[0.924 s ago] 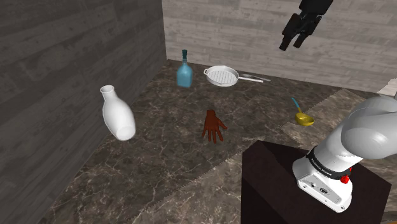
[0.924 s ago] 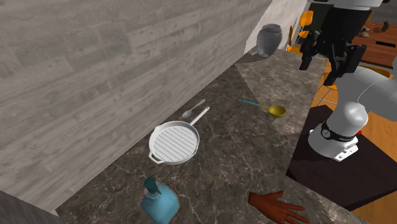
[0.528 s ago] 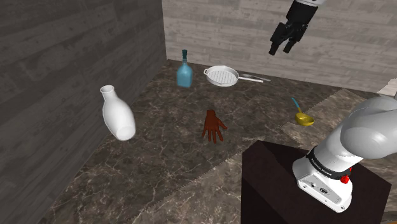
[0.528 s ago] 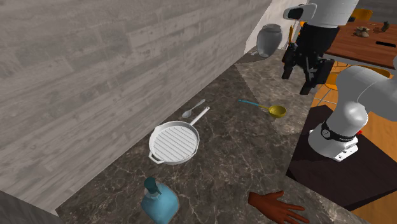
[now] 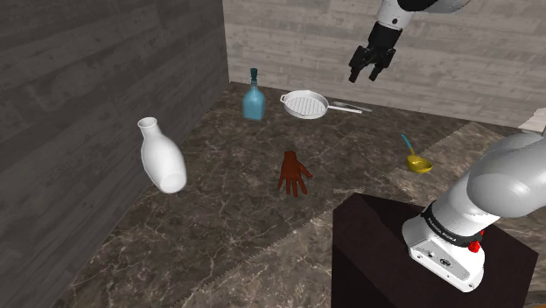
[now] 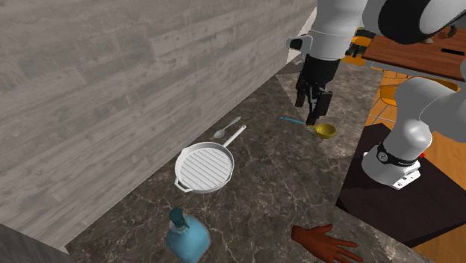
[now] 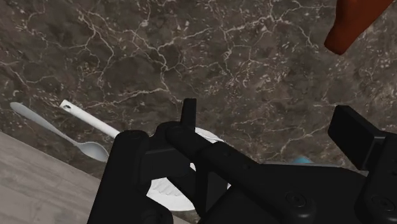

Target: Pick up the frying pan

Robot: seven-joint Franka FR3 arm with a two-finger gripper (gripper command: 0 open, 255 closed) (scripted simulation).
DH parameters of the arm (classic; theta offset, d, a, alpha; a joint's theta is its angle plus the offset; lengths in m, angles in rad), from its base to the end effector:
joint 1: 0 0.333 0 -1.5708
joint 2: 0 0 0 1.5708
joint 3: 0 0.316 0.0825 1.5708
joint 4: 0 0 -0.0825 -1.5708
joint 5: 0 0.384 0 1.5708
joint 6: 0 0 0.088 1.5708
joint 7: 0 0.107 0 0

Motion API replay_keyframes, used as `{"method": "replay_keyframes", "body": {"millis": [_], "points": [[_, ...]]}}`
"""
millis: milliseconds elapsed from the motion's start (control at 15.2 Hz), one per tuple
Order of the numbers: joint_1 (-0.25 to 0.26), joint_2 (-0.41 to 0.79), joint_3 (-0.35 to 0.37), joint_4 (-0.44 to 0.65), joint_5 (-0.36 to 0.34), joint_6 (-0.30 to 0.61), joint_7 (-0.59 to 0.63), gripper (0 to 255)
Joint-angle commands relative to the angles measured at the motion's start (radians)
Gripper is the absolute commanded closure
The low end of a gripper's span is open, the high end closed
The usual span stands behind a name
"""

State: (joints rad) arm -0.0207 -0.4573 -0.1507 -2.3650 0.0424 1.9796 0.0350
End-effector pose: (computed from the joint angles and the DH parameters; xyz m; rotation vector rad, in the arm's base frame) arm 0.4140 -0.0738 0.5014 -3.0215 0.3168 -0.1113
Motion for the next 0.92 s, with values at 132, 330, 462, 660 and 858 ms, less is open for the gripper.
{"method": "replay_keyframes", "body": {"millis": [132,330,462,660,858], "points": [[-0.007,0.141,-0.03,0.046,0.02,0.097,-0.01,0],[-0.012,0.249,-0.052,0.088,0.044,0.161,-0.025,0],[-0.016,0.322,-0.066,0.122,0.064,0.198,-0.037,0],[-0.025,0.434,-0.084,0.182,0.103,0.245,-0.058,0],[-0.038,0.547,-0.097,0.253,0.147,0.281,-0.081,0]]}}
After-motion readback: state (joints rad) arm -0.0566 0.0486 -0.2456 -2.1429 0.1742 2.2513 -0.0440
